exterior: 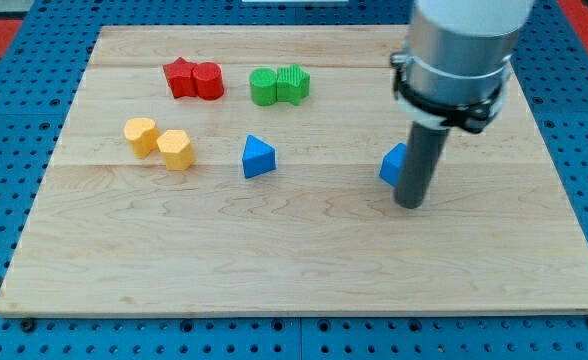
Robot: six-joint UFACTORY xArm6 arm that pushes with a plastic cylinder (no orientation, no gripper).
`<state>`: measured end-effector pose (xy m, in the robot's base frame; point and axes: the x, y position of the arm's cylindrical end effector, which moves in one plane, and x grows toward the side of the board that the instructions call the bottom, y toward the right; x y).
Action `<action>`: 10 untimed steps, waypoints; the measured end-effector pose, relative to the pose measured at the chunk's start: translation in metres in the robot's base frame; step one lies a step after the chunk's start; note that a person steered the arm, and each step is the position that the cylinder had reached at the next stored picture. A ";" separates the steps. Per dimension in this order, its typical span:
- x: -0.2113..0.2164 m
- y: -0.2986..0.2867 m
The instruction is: Move your arm to the green circle
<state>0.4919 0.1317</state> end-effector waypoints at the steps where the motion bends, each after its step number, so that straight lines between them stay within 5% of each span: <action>1: -0.021 0.016; 2: -0.023 -0.068; 4: -0.018 -0.011; 10: -0.043 0.003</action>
<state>0.4484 0.1351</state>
